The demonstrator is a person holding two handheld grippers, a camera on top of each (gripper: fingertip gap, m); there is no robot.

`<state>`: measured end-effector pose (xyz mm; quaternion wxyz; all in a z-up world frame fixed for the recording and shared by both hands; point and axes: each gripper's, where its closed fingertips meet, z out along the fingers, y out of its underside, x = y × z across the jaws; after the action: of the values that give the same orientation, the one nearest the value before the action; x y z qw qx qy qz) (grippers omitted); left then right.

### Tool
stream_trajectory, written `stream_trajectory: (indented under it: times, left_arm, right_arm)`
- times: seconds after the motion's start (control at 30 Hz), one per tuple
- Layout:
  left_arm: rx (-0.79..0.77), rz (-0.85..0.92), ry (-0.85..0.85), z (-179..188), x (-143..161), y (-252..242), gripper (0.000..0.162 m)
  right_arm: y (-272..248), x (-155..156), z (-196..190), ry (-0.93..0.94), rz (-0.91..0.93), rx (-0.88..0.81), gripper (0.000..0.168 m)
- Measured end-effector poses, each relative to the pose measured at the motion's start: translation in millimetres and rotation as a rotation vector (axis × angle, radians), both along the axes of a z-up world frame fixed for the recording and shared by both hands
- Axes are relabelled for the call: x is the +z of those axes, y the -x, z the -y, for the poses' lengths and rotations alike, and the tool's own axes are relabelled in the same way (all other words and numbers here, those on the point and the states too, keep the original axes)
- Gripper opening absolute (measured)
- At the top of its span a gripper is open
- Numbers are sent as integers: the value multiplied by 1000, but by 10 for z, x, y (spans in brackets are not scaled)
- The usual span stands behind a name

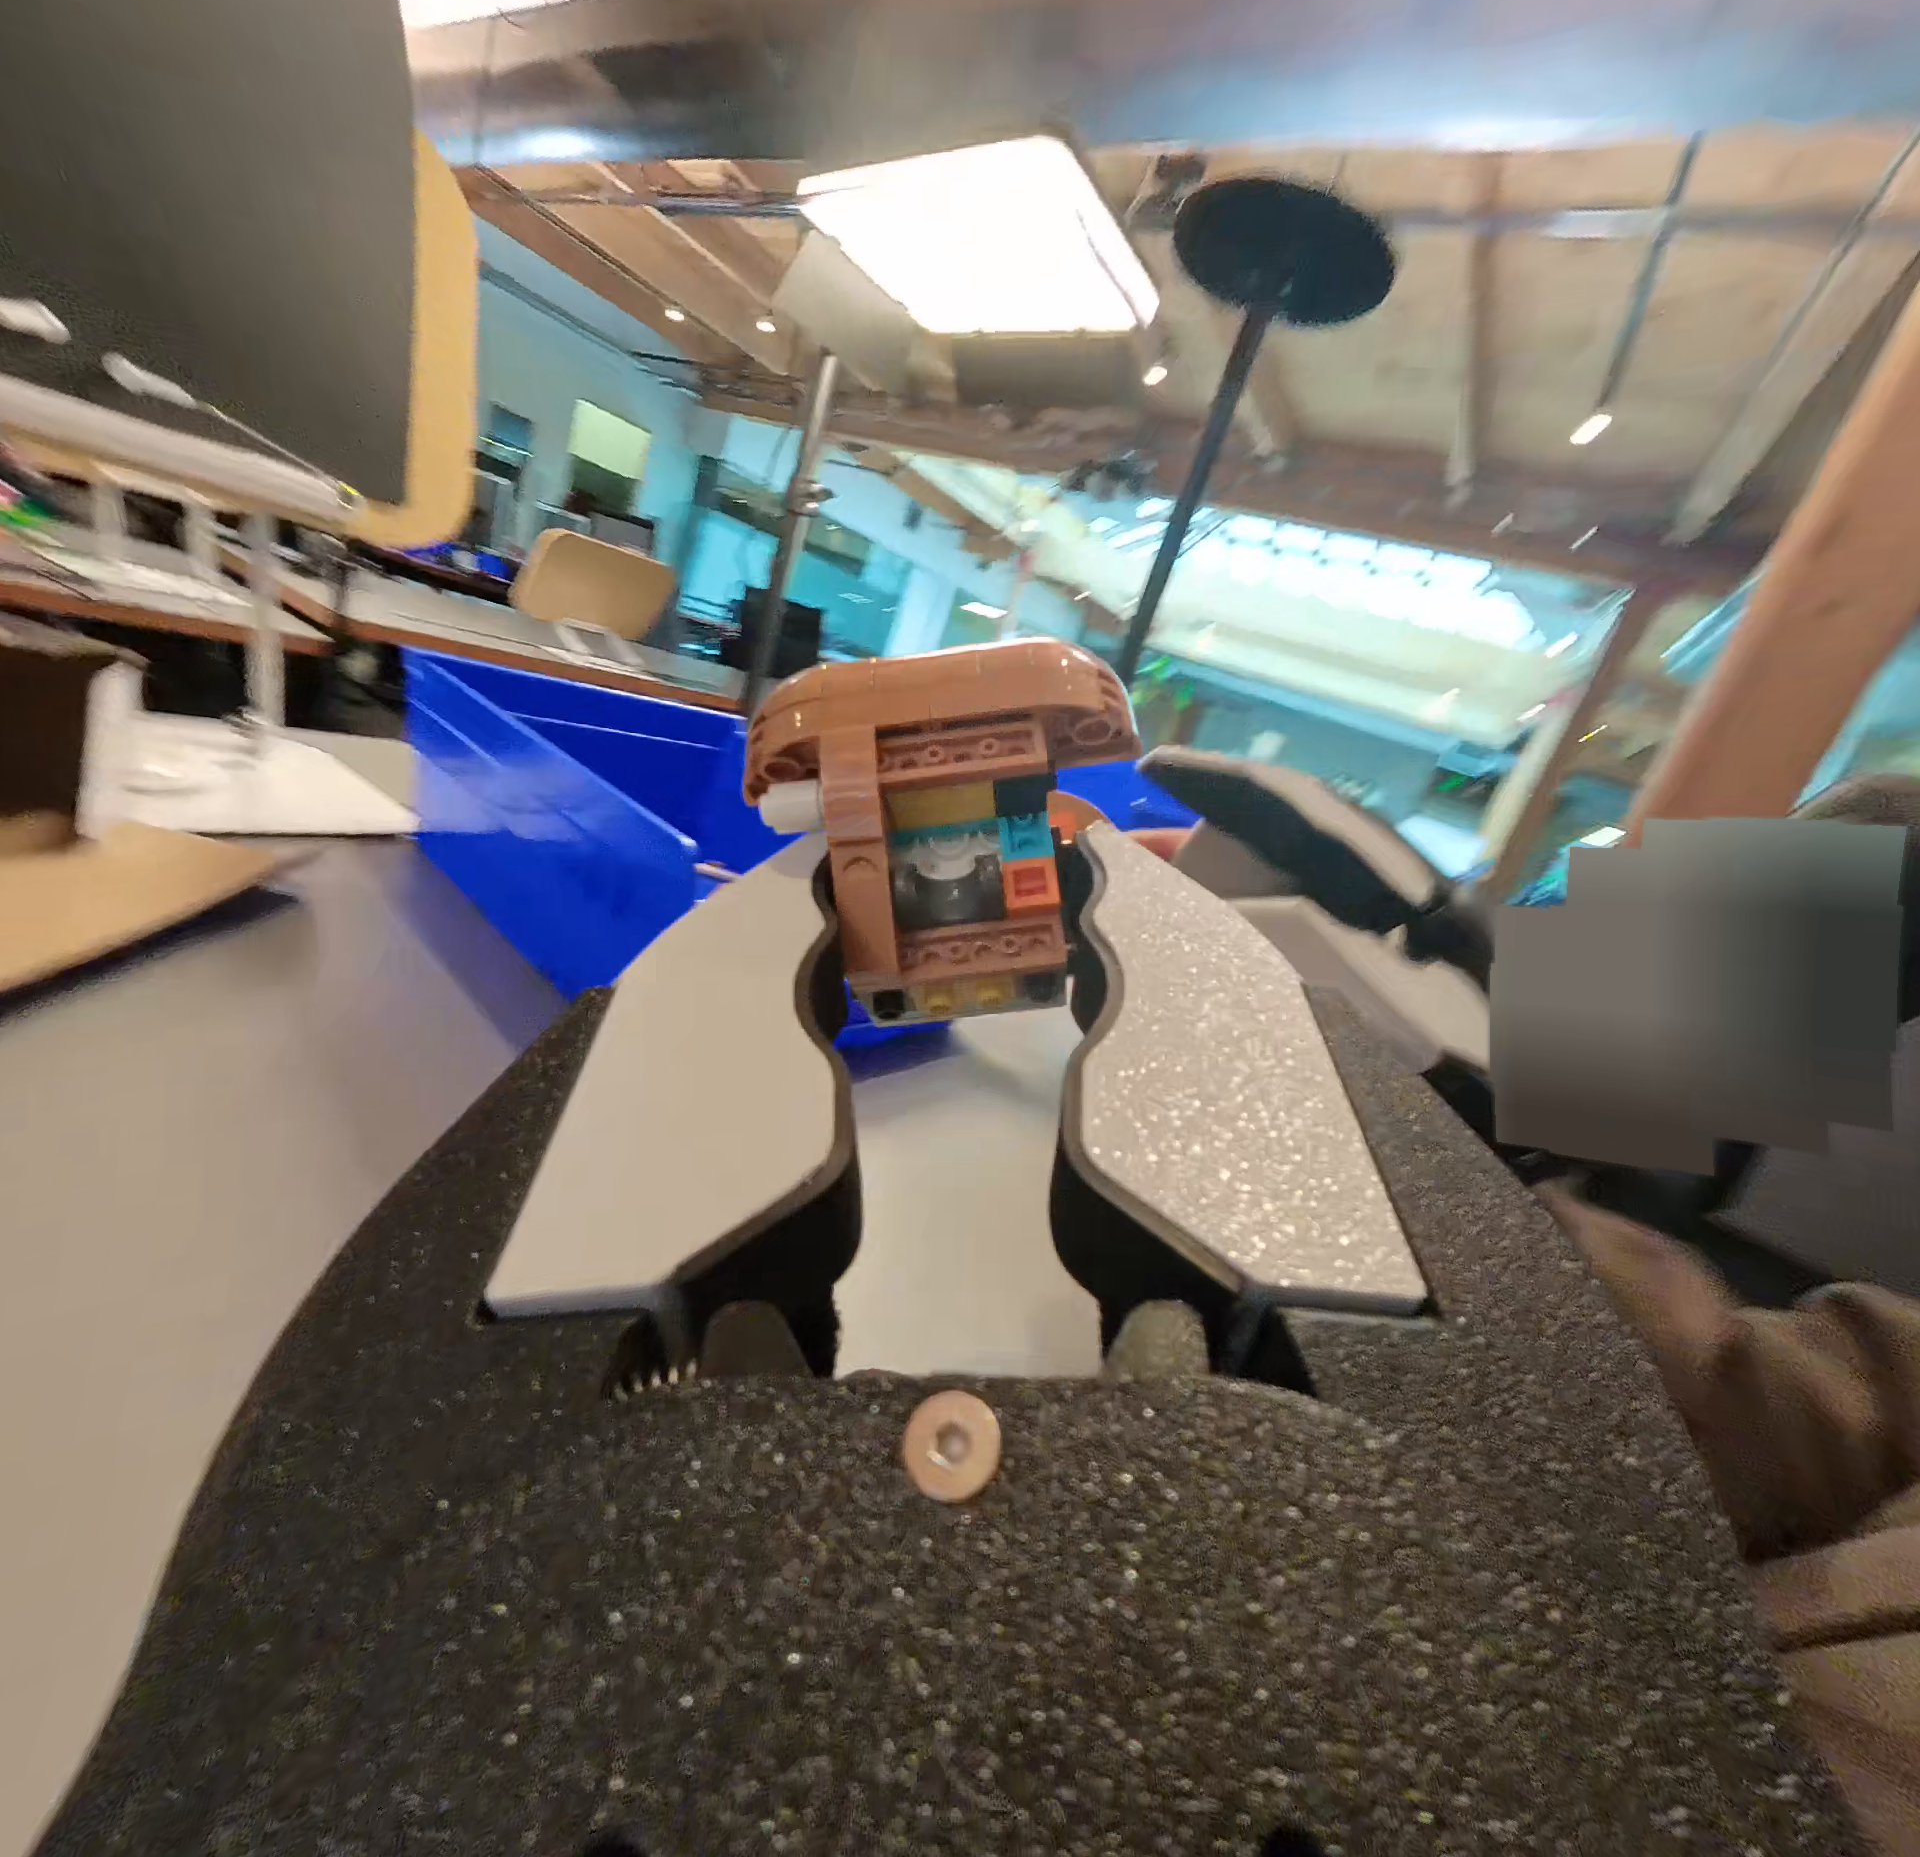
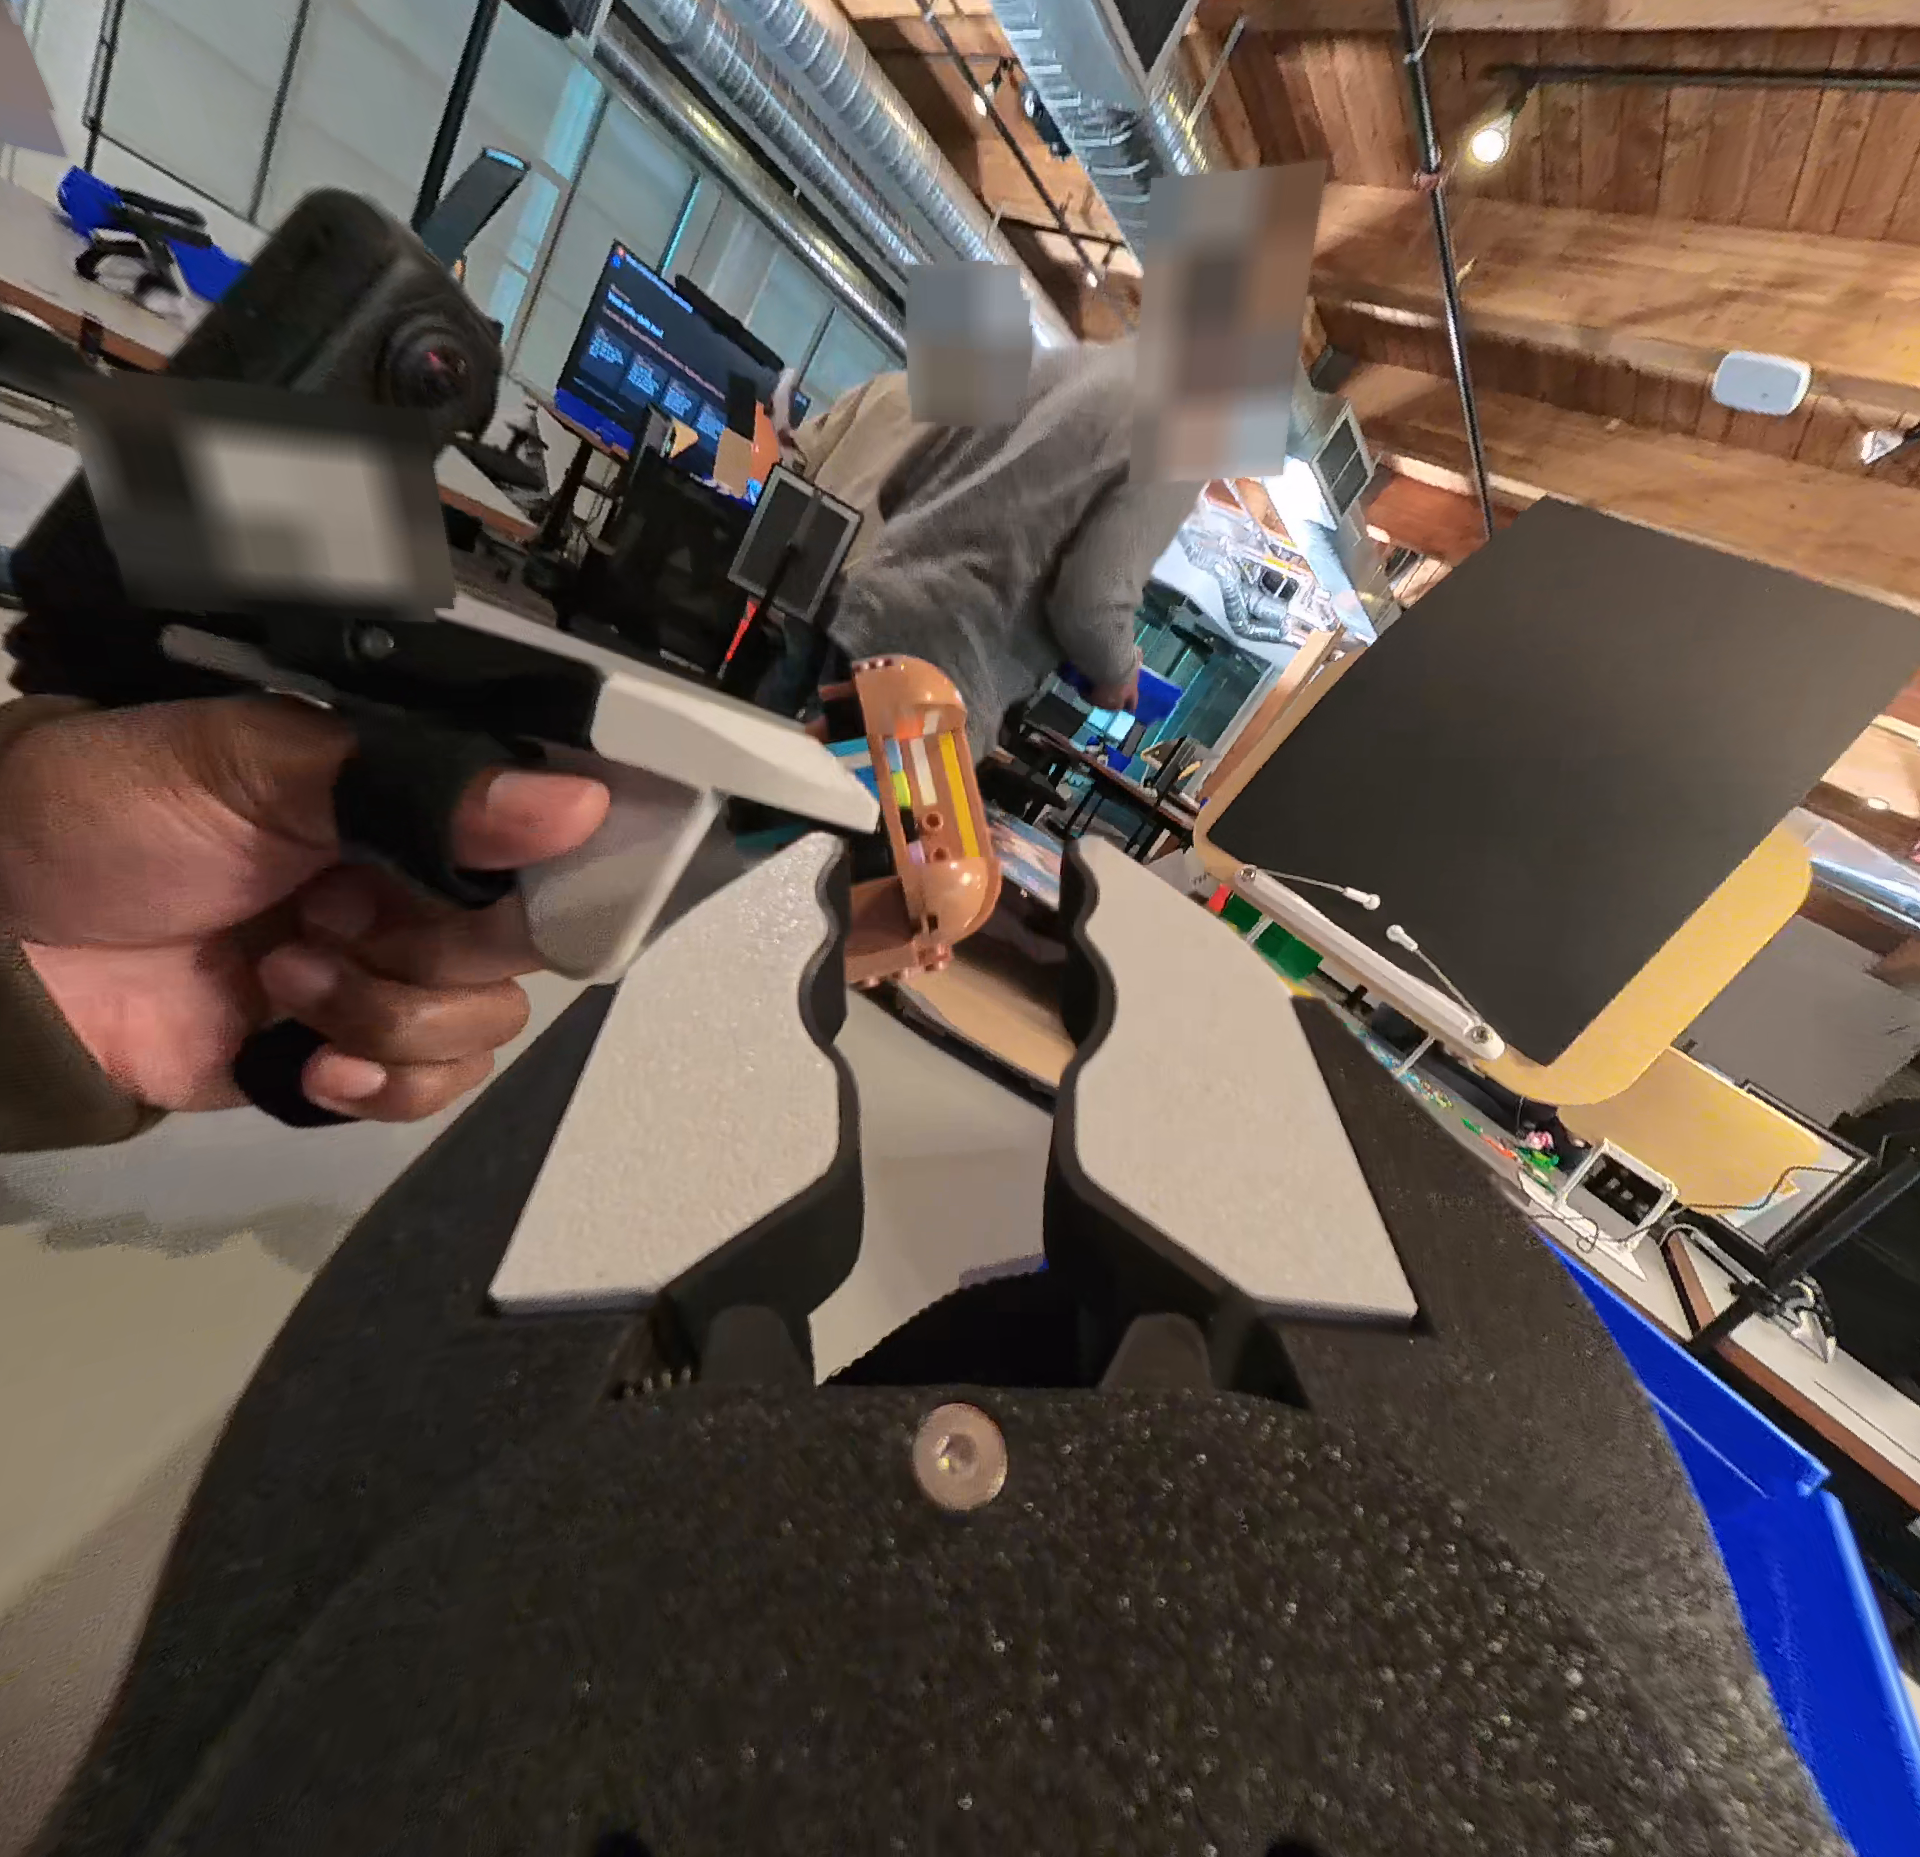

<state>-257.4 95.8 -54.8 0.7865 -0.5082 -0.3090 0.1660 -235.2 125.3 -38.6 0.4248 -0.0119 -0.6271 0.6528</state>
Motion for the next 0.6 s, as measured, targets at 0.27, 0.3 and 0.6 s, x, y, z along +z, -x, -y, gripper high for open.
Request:
stream_trajectory:
  times: [0.27, 0.3, 0.6]
  left_arm:
    - [290, -251, 395, 21, 23, -35, 40]
    - [303, -277, 420, 7, 29, -50, 40]
    - [338, -367, 462, -29, 82, -114, 40]
  right_arm:
    - [-86, 68, -19, 23, -52, 18, 35]
    - [-93, 66, -16, 22, -55, 19, 34]
    - [-128, 86, -16, 33, -70, 30, 34]
